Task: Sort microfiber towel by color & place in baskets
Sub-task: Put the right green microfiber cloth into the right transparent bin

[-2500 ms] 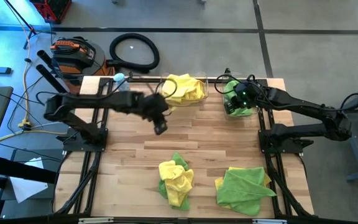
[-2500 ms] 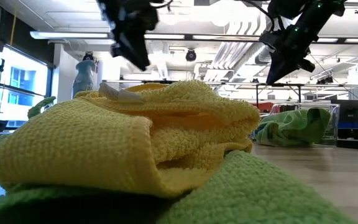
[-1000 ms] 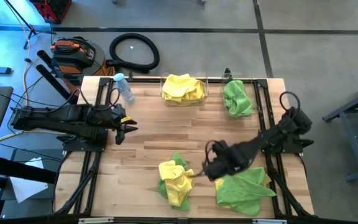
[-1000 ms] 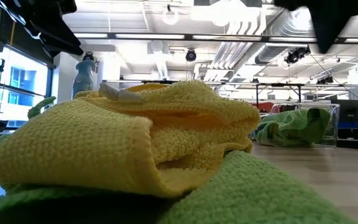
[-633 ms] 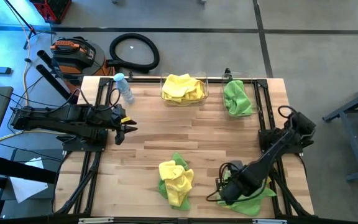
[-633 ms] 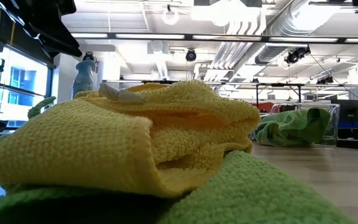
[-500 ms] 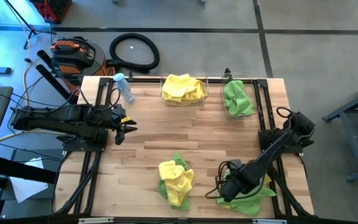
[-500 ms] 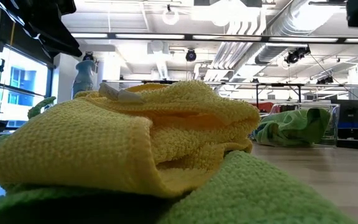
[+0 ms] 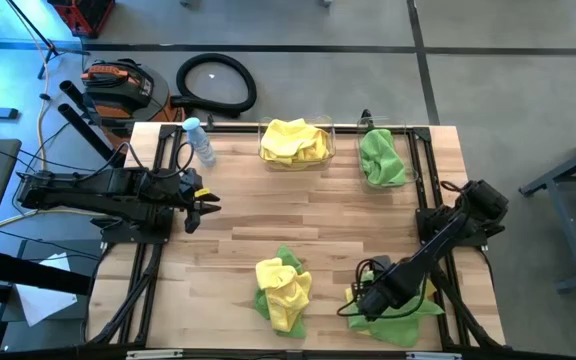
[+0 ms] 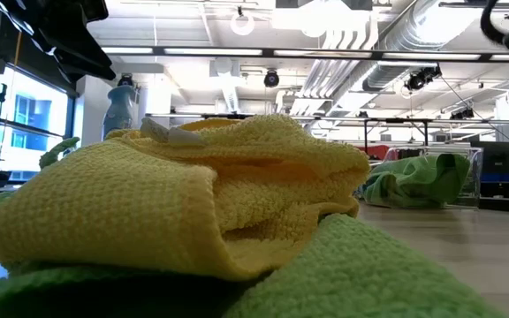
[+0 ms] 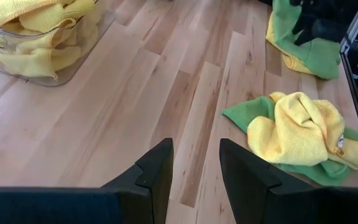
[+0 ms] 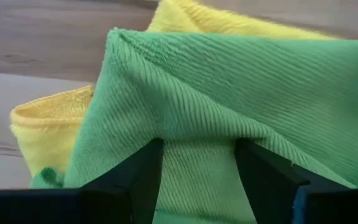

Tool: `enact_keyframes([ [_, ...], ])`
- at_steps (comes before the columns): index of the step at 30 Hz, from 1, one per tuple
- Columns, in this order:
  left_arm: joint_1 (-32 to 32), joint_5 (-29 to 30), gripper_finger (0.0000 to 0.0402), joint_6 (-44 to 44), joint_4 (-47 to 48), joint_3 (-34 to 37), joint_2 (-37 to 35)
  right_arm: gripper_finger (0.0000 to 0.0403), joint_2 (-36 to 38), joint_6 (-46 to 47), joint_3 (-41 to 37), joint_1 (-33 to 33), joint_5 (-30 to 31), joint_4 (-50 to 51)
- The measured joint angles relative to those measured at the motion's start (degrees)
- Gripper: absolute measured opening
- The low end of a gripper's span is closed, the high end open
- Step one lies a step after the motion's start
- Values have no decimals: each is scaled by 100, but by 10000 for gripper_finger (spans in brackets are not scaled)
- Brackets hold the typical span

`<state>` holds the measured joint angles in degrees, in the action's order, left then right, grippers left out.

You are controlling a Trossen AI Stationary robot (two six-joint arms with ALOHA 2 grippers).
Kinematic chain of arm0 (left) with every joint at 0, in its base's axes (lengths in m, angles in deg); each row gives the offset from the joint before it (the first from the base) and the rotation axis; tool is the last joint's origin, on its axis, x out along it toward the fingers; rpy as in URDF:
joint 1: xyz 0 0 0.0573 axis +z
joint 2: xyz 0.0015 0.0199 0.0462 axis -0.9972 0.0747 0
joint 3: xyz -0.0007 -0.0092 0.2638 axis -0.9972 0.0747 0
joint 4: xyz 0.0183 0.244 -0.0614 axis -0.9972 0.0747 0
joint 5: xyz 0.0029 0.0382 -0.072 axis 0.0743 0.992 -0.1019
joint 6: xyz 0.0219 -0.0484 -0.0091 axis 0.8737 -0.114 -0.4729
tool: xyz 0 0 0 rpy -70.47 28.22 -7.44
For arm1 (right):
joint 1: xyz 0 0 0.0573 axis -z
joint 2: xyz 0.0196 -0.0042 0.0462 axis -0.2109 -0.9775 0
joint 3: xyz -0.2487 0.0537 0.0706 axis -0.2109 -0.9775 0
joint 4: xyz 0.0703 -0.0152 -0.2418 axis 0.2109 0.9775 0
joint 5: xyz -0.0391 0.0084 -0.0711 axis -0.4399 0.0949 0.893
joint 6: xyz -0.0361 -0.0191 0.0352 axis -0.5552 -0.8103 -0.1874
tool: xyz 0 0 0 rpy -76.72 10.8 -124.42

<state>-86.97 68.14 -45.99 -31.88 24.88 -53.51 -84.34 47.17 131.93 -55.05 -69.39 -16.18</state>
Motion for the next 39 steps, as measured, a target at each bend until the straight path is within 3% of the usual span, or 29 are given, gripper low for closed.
enact_keyframes([
  [6,0,0,119,-11,0,0,0,168,46,77,-521,-33,29,-1046],
  [13,0,2,119,-4,0,-2,0,32,-4,-28,-106,-37,118,-360],
  [15,0,2,119,25,-2,-2,-2,10,-4,-32,107,-43,123,-62],
  [20,0,4,119,89,-1,-2,0,26,-4,-34,842,-44,198,869],
  [25,-2,2,119,90,-2,-2,-2,5,-4,-161,1747,-44,580,1972],
  [30,-2,2,119,92,0,-2,0,10,-2,-164,2645,-42,892,3063],
  [39,-2,1,119,84,-2,-2,-2,3,0,-412,3582,-12,2080,4014],
])
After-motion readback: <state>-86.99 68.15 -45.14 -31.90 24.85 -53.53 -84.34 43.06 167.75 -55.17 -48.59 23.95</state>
